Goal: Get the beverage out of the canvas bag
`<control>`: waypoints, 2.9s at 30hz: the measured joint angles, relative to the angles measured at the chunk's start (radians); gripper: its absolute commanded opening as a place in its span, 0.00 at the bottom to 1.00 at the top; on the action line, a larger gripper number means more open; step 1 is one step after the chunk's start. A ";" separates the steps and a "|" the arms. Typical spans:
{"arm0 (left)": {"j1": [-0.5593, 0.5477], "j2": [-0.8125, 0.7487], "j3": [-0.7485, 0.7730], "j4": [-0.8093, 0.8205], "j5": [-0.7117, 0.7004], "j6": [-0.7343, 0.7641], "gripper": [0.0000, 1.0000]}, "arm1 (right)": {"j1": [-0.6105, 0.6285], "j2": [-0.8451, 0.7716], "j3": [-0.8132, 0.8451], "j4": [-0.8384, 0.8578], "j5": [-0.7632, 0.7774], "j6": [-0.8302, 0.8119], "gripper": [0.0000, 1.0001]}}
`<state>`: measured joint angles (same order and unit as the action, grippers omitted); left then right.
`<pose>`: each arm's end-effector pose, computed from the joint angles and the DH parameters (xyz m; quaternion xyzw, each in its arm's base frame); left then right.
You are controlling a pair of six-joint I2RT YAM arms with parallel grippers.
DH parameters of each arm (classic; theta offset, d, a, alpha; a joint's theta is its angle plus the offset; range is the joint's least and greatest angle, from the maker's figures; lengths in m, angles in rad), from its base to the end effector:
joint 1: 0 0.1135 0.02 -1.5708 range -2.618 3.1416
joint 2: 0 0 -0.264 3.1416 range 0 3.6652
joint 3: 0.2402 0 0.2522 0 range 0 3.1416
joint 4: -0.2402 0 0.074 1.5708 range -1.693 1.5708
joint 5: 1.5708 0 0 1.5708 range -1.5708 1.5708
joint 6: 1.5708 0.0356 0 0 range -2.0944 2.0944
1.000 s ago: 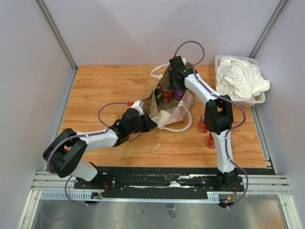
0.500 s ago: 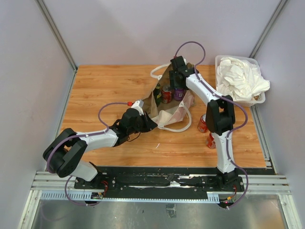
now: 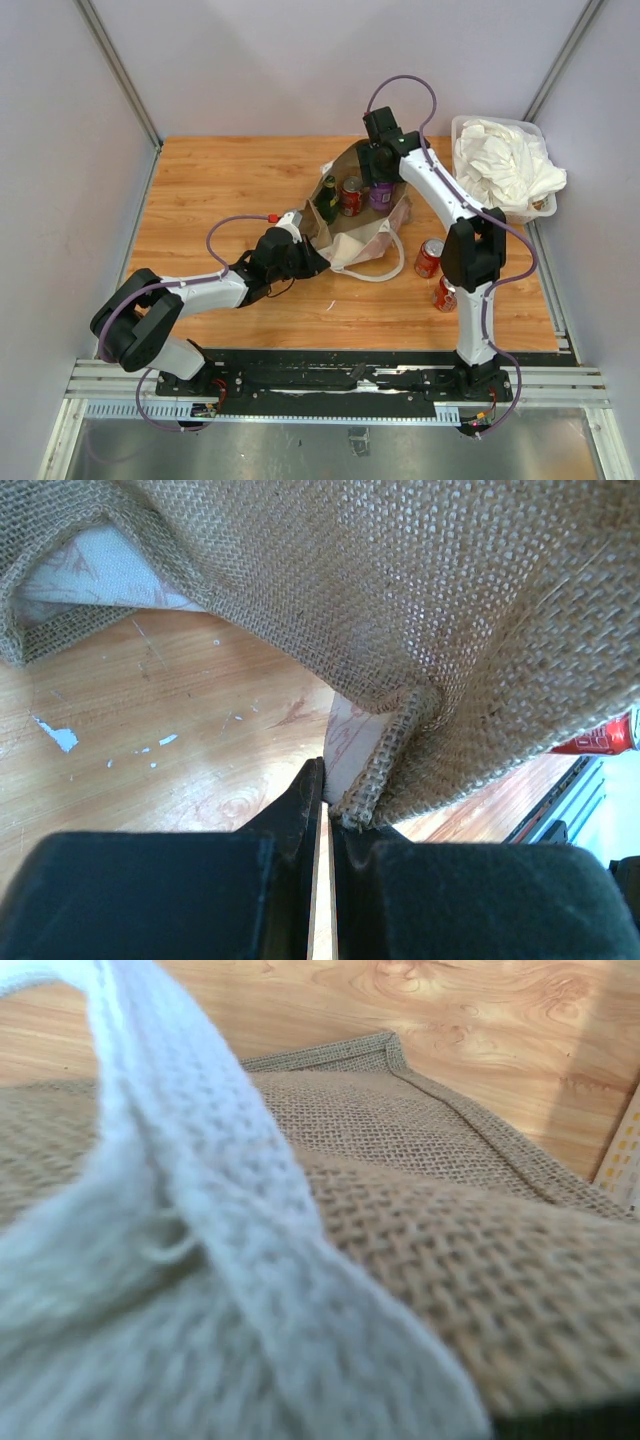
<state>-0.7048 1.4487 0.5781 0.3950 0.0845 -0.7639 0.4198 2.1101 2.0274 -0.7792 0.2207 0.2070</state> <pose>0.2181 -0.1895 0.1767 -0.0032 0.8533 -0.3753 0.3619 0.4373 0.1867 0.2970 -0.0610 0.9309 0.0081 0.3600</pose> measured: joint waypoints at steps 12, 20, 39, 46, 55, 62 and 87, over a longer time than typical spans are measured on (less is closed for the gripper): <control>0.000 0.000 0.000 -0.019 0.000 0.000 0.08 | 0.058 -0.188 0.005 -0.013 0.022 -0.067 0.01; 0.000 0.000 0.000 -0.025 0.000 0.000 0.08 | 0.166 -0.354 -0.029 -0.011 0.079 -0.101 0.01; 0.000 -0.032 0.000 -0.047 -0.005 0.002 0.08 | 0.303 -1.101 -0.775 -0.053 0.306 0.065 0.01; 0.000 -0.032 0.000 -0.057 -0.019 0.015 0.08 | 0.307 -1.161 -0.969 -0.069 0.272 0.159 0.01; 0.000 -0.032 0.016 -0.087 -0.031 0.031 0.08 | 0.327 -1.150 -1.063 -0.032 0.227 0.208 0.01; 0.003 -0.034 0.028 -0.107 -0.039 0.047 0.08 | 0.332 -1.086 -1.154 0.055 0.220 0.218 0.01; 0.074 -0.098 0.013 -0.156 -0.017 0.065 0.09 | 0.333 -0.962 -1.260 0.211 0.286 0.288 0.81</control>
<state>-0.6312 1.3510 0.5907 0.2386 0.0677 -0.6991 0.7525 1.1484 0.7670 -0.5682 0.5064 0.4953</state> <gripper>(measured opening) 0.086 0.693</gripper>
